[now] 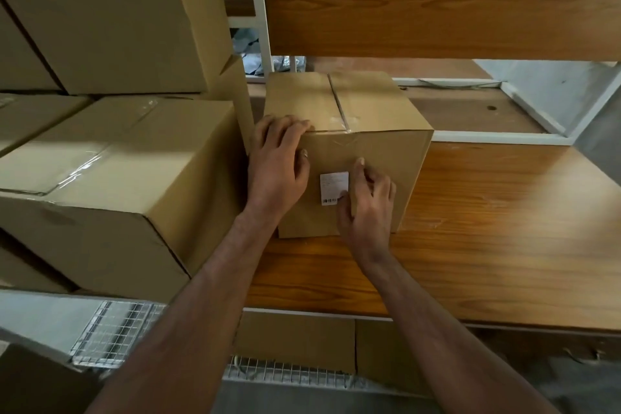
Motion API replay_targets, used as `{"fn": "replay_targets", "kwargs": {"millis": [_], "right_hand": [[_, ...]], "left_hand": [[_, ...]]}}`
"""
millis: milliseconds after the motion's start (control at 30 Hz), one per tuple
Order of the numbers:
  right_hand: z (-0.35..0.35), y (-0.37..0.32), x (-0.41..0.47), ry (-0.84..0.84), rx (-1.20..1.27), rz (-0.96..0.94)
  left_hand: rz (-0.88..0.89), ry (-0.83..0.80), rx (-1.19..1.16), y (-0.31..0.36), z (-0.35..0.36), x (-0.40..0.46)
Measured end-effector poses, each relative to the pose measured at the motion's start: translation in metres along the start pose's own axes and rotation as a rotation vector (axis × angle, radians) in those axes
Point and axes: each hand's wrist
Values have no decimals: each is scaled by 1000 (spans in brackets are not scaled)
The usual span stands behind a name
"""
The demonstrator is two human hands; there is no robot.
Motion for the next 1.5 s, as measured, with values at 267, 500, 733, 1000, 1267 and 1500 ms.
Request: {"fn": "replay_targets", "kwargs": {"millis": [267,500,733,1000,1267,1500], "right_hand": [[1,5,-4,22,32,-47],[5,4,-3,22,-13,-37],[3,2,-4,34,-3,-45],[1,-1,-4,33,60,9],[4,-4,-9,22,7,3],[1,-3,0,66,25,14]], "left_hand": [[-3,8,-14,1,1,-1],[-31,11,-24,1,3,-2],[-21,14,-36,-1,3,-2],[-7,14,-46,-2,3,-3],[-13,-3,-49,-2,2,-2],[1,5,-45,-4,4,-3]]}}
Point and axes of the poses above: each hand's wrist, its own x-axis towards the middle knuckle, its own z-axis out of the palm, y = z × x, and after that the axes turned 11 degrees about y, right-handed
